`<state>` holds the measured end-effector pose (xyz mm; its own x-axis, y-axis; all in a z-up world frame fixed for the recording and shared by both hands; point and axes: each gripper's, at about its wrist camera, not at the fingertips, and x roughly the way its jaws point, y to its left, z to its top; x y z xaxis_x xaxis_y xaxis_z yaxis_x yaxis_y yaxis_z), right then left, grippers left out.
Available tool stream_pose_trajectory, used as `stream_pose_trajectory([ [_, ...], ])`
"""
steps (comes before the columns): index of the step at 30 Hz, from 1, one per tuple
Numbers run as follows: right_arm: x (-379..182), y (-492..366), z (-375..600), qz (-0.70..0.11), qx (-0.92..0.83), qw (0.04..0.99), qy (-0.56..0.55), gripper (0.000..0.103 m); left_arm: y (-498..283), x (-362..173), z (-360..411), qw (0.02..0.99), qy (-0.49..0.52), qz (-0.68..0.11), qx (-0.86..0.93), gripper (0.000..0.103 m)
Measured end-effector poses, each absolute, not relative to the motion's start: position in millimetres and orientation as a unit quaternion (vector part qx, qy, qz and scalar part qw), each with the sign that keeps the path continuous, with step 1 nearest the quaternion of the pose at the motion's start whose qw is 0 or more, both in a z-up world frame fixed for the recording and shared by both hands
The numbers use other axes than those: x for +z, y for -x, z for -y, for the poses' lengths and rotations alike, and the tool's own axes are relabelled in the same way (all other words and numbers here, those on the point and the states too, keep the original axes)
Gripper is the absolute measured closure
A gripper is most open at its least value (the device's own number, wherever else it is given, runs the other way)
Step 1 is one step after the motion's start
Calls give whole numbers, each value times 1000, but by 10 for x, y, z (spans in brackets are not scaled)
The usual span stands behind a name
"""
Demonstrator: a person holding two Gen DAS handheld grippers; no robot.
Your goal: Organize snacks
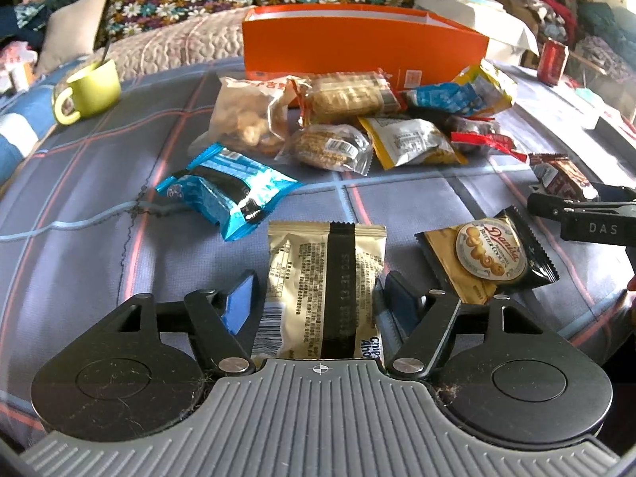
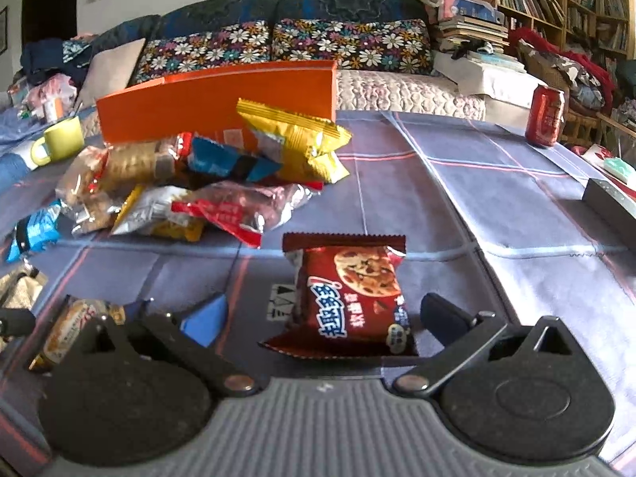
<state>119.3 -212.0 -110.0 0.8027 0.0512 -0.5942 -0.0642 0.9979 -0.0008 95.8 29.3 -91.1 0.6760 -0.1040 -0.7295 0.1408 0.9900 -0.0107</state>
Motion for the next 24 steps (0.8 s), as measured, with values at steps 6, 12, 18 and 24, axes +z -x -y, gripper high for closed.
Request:
stream_pose_trajectory([
  [6, -1092, -1182, 2115, -316, 27, 948, 12, 1, -921, -915, -268, 915, -24, -398, -66, 55],
  [12, -1026, -1120, 2170, -297, 34, 954, -12, 1, -908, -926, -254, 916, -23, -396, -66, 51],
  [18, -1039, -1127, 2097, -302, 42, 952, 6, 46, -885, -917, -238, 923, -24, -374, -84, 89],
  [24, -874, -1001, 2230, -290, 56, 954, -43, 56, -892, -746, -454, 923, 21, -374, -92, 89],
])
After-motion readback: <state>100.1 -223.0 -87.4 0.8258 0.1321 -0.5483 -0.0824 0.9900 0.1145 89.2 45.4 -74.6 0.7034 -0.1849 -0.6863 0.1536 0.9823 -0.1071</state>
